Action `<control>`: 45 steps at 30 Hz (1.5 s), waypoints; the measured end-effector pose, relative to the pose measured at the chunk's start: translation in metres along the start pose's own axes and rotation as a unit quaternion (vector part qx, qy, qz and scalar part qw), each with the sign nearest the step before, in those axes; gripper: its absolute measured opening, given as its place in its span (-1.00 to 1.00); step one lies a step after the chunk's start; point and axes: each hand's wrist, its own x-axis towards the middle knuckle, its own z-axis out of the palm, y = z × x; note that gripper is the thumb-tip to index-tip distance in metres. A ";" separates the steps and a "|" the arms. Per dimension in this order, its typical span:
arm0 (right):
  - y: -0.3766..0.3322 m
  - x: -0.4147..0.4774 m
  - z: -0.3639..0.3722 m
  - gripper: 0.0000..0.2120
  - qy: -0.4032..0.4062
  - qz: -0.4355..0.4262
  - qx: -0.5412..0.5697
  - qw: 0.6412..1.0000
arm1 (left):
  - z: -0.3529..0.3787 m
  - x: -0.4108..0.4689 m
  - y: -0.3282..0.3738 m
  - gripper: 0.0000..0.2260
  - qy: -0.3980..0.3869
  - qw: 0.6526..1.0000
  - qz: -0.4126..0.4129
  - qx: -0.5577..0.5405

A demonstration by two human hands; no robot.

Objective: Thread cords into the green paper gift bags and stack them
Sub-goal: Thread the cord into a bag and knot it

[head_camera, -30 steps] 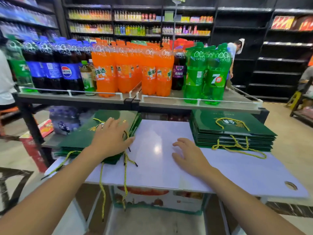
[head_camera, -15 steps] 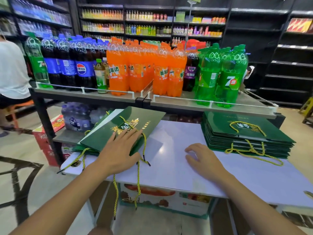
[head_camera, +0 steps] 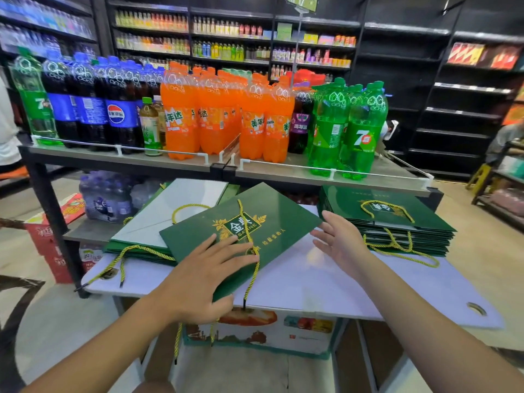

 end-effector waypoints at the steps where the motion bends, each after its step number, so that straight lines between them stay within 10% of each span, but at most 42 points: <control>1: -0.003 0.001 0.000 -0.77 -0.008 0.005 -0.016 1.000 | -0.001 0.001 0.001 -0.26 0.005 1.000 0.004 -0.001; 7: -0.039 -0.001 0.010 -0.71 -0.032 -0.008 -0.037 0.999 | -0.017 0.012 0.009 -0.41 0.042 0.995 0.004 -0.093; 15: -0.112 0.009 0.018 -0.69 -0.050 -0.116 -0.215 0.968 | -0.094 0.085 -0.032 -0.42 0.280 0.917 -0.210 -0.190; 21: -0.144 0.013 0.039 -0.71 -0.139 -0.158 -0.279 0.937 | -0.136 0.126 -0.031 -0.39 0.052 0.949 -0.225 -0.214; 25: -0.143 0.016 0.051 -0.75 -0.138 -0.201 -0.353 0.903 | -0.123 0.134 -0.014 -0.79 -0.084 0.922 -0.205 -0.317; 36: -0.103 -0.015 -0.008 -0.87 -0.155 -0.202 -0.607 0.752 | -0.011 0.080 -0.008 -0.83 0.058 0.757 -0.376 -0.531; 45: -0.052 -0.038 -0.052 -0.55 -0.259 -0.066 -0.707 0.655 | -0.003 0.077 0.024 -0.48 0.067 0.967 -0.208 -0.129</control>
